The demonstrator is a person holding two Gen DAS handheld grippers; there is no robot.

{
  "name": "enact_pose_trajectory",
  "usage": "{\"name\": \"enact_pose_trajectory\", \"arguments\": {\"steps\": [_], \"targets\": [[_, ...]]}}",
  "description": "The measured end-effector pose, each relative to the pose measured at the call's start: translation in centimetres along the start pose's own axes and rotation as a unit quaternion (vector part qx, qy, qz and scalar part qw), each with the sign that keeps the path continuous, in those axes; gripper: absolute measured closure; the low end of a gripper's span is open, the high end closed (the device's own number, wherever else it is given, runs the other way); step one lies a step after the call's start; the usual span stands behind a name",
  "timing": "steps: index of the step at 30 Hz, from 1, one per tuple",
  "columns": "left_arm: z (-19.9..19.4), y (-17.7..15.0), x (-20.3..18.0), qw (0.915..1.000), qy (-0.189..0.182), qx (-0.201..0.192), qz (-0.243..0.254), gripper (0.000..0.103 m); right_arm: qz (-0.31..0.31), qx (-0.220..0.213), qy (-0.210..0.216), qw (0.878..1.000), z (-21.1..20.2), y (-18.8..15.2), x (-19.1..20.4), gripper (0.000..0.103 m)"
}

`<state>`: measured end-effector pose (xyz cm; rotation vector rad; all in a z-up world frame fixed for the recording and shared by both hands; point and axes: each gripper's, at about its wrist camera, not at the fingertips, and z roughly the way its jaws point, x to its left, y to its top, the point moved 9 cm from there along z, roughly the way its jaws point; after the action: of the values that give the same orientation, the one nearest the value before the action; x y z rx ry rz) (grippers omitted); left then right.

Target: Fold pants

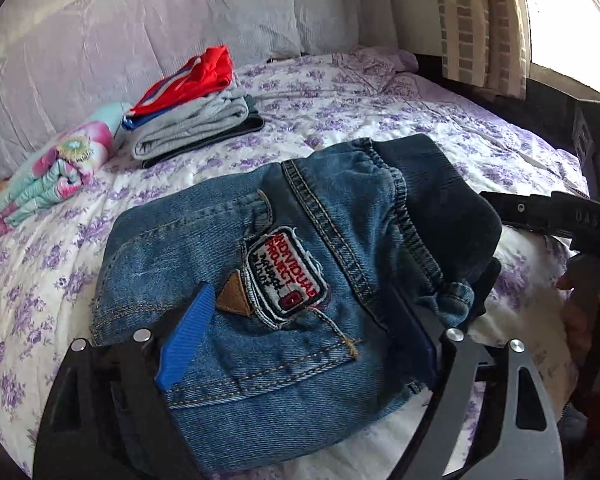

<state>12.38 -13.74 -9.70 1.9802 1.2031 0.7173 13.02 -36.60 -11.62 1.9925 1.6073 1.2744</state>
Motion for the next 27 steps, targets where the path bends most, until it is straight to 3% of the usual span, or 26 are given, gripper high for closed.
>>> {"name": "enact_pose_trajectory", "arguments": {"steps": [4, 7, 11, 14, 15, 17, 19, 20, 25, 27], "targets": [[0.0, 0.3, 0.3, 0.9998, -0.013, 0.000, -0.017, 0.018, 0.008, -0.026, -0.032, 0.999, -1.0, 1.0, 0.0, 0.003], [0.0, 0.4, 0.2, 0.9997, -0.012, -0.011, -0.016, 0.017, -0.013, -0.048, 0.004, 0.999, -2.0, 2.7, 3.3, 0.003], [0.0, 0.3, 0.2, 0.9996, -0.014, -0.014, -0.018, 0.017, -0.113, -0.032, 0.012, 0.993, -0.7, 3.6, 9.4, 0.003], [-0.2, 0.3, 0.1, 0.9996, -0.014, -0.016, -0.020, 0.017, -0.177, 0.000, -0.046, 0.983, 2.8, 3.1, 10.1, 0.003], [-0.2, 0.3, 0.1, 0.9996, -0.014, -0.016, -0.019, 0.017, -0.173, 0.013, -0.042, 0.984, 4.4, 3.0, 9.3, 0.003], [0.0, 0.4, 0.3, 0.9995, -0.013, -0.014, -0.025, 0.017, -0.106, 0.053, 0.027, 0.993, 7.6, 2.5, 7.2, 0.003], [0.2, 0.5, 0.5, 0.9991, -0.020, -0.013, -0.035, 0.017, -0.043, 0.088, 0.085, 0.992, 8.7, 2.1, 6.4, 0.003], [0.2, 0.5, 0.4, 0.9992, -0.019, -0.013, -0.034, 0.017, -0.042, 0.088, 0.091, 0.991, 8.6, 2.0, 6.2, 0.003], [0.1, 0.4, 0.3, 0.9994, -0.017, -0.015, -0.028, 0.016, -0.068, 0.059, 0.044, 0.995, 5.2, 2.2, 7.4, 0.003], [0.1, 0.4, 0.3, 0.9993, -0.017, -0.017, -0.029, 0.015, -0.087, 0.025, 0.015, 0.996, 2.4, 2.4, 8.1, 0.003]]}}
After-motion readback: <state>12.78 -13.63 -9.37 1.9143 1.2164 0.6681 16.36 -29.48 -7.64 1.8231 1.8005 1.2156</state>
